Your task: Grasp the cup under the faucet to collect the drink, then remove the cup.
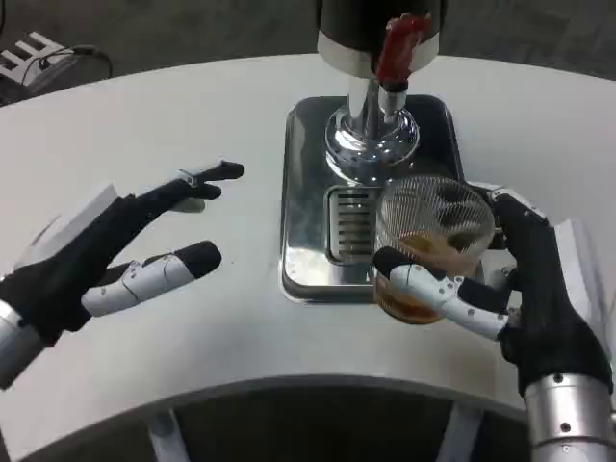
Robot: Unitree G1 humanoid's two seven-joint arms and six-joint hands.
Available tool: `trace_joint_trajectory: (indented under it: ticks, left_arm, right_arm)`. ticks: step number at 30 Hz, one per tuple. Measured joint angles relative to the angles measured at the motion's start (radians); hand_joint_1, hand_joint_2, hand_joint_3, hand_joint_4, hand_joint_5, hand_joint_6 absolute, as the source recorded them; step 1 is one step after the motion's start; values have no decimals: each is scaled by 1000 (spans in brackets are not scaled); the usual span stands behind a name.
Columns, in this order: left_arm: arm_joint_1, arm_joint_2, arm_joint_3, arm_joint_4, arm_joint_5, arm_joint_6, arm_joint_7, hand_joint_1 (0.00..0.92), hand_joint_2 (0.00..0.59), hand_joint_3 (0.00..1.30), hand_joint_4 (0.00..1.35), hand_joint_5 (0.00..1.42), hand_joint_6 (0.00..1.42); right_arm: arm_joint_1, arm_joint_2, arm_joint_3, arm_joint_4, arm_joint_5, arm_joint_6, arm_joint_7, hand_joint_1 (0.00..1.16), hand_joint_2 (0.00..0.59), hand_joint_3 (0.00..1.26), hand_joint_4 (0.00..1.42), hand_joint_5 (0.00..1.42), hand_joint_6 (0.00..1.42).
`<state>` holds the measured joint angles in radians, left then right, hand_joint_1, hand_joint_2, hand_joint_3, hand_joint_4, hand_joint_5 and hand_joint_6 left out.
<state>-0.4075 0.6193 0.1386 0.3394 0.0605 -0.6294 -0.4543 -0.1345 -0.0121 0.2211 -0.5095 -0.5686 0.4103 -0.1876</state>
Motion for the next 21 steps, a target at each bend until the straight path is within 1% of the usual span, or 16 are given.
trace_joint_trajectory:
  ticks: [5,6,7,10,11,14,17,21]
  left_arm:
    - [85,18,1,-113,37,25,5,0,75,131,11,80,135]
    - [101,22,2,-136,52,28,10,0,80,115,2,63,129]
    - [118,31,3,-164,72,31,15,0,80,102,0,47,118]
    - [141,37,4,-205,103,41,24,0,80,52,0,5,94]
    - [161,43,4,-241,117,45,28,0,80,32,0,1,66]
    - [201,59,4,-316,149,49,30,0,80,8,0,0,21]
    - [232,74,3,-365,172,55,30,0,80,0,0,0,10]
    - [278,80,3,-421,190,67,30,0,80,0,0,0,0]
  right_arm:
    - [21,-11,-3,-58,-1,0,49,963,178,844,1008,1211,1320]
    - [22,-18,-3,-65,-7,0,58,970,180,856,1008,1211,1323]
    - [23,-28,-3,-73,-15,0,68,972,180,859,1008,1211,1324]
    - [27,-31,-5,-90,-15,0,89,975,181,860,1008,1211,1325]
    - [39,-36,-5,-109,-14,0,109,975,181,861,1008,1211,1326]
    - [57,-42,-5,-141,-16,0,138,978,181,862,1018,1211,1328]
    - [75,-47,-5,-171,-18,0,164,981,179,862,1020,1211,1330]
    - [100,-48,-6,-201,-25,0,192,984,174,864,1020,1222,1333]
